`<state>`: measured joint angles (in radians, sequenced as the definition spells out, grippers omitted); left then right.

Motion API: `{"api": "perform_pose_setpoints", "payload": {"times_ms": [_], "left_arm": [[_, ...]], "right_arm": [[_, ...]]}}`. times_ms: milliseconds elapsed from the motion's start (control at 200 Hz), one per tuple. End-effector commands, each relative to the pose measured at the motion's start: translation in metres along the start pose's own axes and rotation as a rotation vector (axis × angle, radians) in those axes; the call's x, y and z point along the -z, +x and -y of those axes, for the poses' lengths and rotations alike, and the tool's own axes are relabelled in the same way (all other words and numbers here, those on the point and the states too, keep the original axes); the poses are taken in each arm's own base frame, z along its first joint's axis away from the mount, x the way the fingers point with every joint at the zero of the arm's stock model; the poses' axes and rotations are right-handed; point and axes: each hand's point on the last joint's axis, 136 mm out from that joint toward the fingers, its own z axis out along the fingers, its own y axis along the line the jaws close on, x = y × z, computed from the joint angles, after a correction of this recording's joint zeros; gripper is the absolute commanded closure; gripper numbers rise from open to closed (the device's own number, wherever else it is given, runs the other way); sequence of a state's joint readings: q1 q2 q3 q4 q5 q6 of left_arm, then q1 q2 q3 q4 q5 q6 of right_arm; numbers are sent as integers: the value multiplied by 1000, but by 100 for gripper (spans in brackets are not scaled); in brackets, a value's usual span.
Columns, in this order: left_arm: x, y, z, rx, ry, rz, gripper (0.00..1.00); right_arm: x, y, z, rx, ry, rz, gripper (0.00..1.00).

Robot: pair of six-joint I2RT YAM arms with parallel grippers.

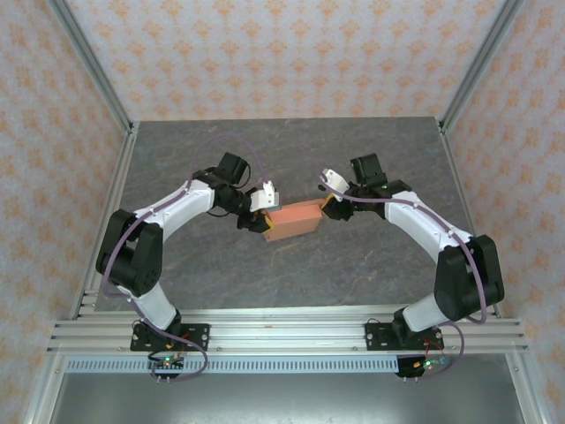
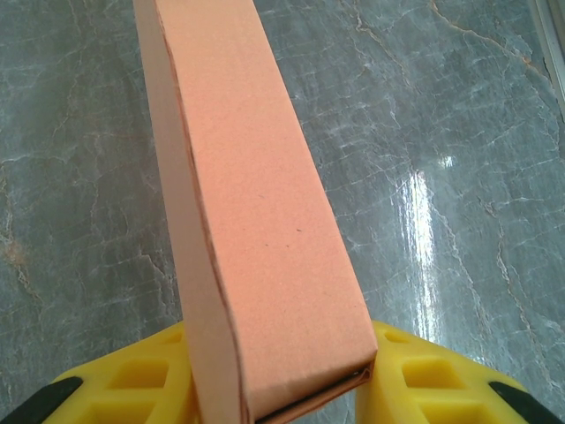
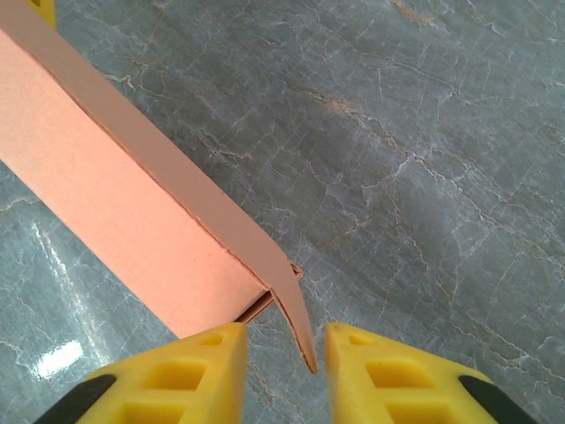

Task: Fold the paper box

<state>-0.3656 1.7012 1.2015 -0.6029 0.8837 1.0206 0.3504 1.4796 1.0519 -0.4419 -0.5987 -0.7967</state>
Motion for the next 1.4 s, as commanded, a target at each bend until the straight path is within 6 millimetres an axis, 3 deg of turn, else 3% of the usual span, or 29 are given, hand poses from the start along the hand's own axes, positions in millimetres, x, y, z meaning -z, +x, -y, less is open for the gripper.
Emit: {"api": "perform_pose_setpoints", "payload": {"times_ms": [0, 150, 515, 741, 1031, 1391], "left_arm": [[4, -6, -2, -2, 17, 20, 70], [4, -6, -2, 2, 17, 20, 70], [3, -7, -4, 5, 18, 23, 70], [1, -6, -7, 13, 4, 18, 70], [0, -3, -16, 29, -45, 7, 70], [0, 0, -21, 44, -64, -6, 70]], "right_arm": [[7, -17, 7, -3, 12, 35, 72], [5, -19, 7, -20, -1, 33, 78], [-3, -14, 7, -53, -25, 14, 79], [-4, -15, 8, -99, -22, 8, 89], [-3, -18, 19, -397, 114, -65, 97], [-10, -16, 9, -712, 235, -173, 98]]}}
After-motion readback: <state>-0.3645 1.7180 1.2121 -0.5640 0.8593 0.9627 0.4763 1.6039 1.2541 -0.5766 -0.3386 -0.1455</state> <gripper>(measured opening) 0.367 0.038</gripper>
